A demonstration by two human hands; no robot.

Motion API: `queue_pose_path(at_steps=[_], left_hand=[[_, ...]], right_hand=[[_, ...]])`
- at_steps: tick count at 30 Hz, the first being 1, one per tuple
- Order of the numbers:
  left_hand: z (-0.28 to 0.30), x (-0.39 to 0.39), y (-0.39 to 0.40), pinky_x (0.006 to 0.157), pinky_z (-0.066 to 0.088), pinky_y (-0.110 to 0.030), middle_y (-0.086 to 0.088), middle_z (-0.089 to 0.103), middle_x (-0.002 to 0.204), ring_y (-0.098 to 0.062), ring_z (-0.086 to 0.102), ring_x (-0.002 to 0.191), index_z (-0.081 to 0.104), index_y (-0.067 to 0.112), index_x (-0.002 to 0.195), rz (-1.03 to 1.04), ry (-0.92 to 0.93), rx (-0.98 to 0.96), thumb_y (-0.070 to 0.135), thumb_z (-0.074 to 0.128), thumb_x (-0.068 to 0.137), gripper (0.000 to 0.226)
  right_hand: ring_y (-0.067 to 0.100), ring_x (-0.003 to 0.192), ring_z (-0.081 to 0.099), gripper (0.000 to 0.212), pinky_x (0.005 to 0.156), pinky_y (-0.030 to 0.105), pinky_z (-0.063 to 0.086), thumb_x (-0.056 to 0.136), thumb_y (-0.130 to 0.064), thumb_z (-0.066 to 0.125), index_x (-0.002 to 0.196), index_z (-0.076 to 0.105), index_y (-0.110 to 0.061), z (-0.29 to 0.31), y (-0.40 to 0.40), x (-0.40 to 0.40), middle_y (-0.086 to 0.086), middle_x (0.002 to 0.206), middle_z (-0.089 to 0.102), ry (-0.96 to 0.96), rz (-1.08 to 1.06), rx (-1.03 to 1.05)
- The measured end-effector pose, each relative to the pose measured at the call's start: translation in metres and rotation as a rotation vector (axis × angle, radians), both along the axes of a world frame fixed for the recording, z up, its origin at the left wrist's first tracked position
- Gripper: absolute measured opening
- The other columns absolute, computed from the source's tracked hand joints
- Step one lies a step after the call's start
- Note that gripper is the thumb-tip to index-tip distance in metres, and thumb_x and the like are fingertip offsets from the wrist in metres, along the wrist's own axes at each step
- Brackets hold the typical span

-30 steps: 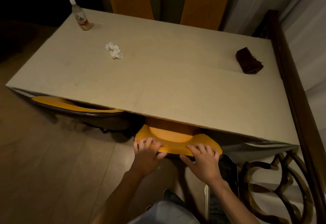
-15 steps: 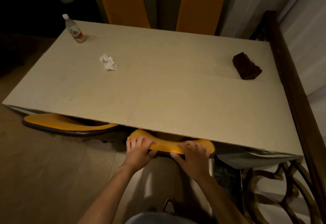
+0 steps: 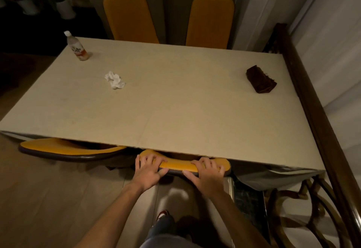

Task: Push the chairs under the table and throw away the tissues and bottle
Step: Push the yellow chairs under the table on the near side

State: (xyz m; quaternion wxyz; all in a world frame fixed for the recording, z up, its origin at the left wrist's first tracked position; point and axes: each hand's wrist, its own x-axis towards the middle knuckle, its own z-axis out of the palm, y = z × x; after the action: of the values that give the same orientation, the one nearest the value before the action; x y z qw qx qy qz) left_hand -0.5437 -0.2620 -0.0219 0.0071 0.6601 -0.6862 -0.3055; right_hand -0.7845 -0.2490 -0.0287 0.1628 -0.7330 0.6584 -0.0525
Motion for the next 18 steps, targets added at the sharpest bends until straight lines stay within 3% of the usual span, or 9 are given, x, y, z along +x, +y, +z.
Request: queue_pose_path(at_steps=[3, 6, 9, 12, 18], left_hand=[[0.005, -0.006, 0.005, 0.117, -0.014, -0.053, 0.0, 0.033, 0.141, -0.025, 0.017, 0.141, 0.04, 0.046, 0.129, -0.014, -0.035, 0.089, 0.061, 0.032, 0.094, 0.039], [0.014, -0.01, 0.017, 0.118, -0.008, -0.053, -0.003, 0.033, 0.142, -0.025, 0.019, 0.141, 0.038, 0.038, 0.134, -0.008, -0.062, 0.077, 0.055, 0.033, 0.098, 0.04], [0.029, -0.013, 0.025, 0.117, 0.015, -0.045, -0.002, 0.044, 0.13, -0.023, 0.036, 0.129, 0.041, 0.031, 0.129, 0.028, -0.063, -0.089, 0.058, 0.033, 0.096, 0.044], [0.044, -0.015, 0.035, 0.104, 0.033, -0.037, 0.003, 0.051, 0.115, -0.019, 0.046, 0.114, 0.05, 0.03, 0.117, 0.048, -0.046, -0.273, 0.065, 0.021, 0.089, 0.054], [0.053, -0.012, 0.066, 0.095, 0.041, -0.035, 0.008, 0.053, 0.108, -0.013, 0.051, 0.104, 0.055, 0.029, 0.109, 0.048, -0.033, -0.504, 0.056, 0.03, 0.095, 0.04]], right_hand=[[0.016, 0.125, 0.036, 0.082, 0.102, 0.042, 0.016, 0.079, -0.087, 0.015, 0.134, 0.051, -0.038, 0.005, 0.008, -0.005, -0.009, 0.133, 0.045, -0.017, -0.004, 0.153], [0.013, 0.13, 0.031, 0.084, 0.107, 0.039, 0.011, 0.08, -0.086, 0.013, 0.138, 0.047, -0.036, 0.014, 0.02, -0.005, -0.01, 0.137, 0.043, -0.083, -0.024, 0.186], [0.011, 0.131, 0.034, 0.059, 0.112, 0.037, 0.013, 0.092, -0.07, 0.032, 0.136, 0.049, -0.034, 0.028, 0.026, -0.006, -0.013, 0.136, 0.046, -0.167, -0.039, 0.187], [0.009, 0.125, 0.041, 0.041, 0.107, 0.033, 0.021, 0.098, -0.058, 0.041, 0.128, 0.054, -0.033, 0.045, 0.032, -0.01, -0.015, 0.128, 0.052, -0.229, -0.069, 0.109], [0.005, 0.12, 0.041, 0.041, 0.101, 0.029, 0.022, 0.096, -0.061, 0.036, 0.12, 0.057, -0.035, 0.07, 0.056, -0.003, -0.019, 0.122, 0.052, -0.191, -0.108, -0.108]])
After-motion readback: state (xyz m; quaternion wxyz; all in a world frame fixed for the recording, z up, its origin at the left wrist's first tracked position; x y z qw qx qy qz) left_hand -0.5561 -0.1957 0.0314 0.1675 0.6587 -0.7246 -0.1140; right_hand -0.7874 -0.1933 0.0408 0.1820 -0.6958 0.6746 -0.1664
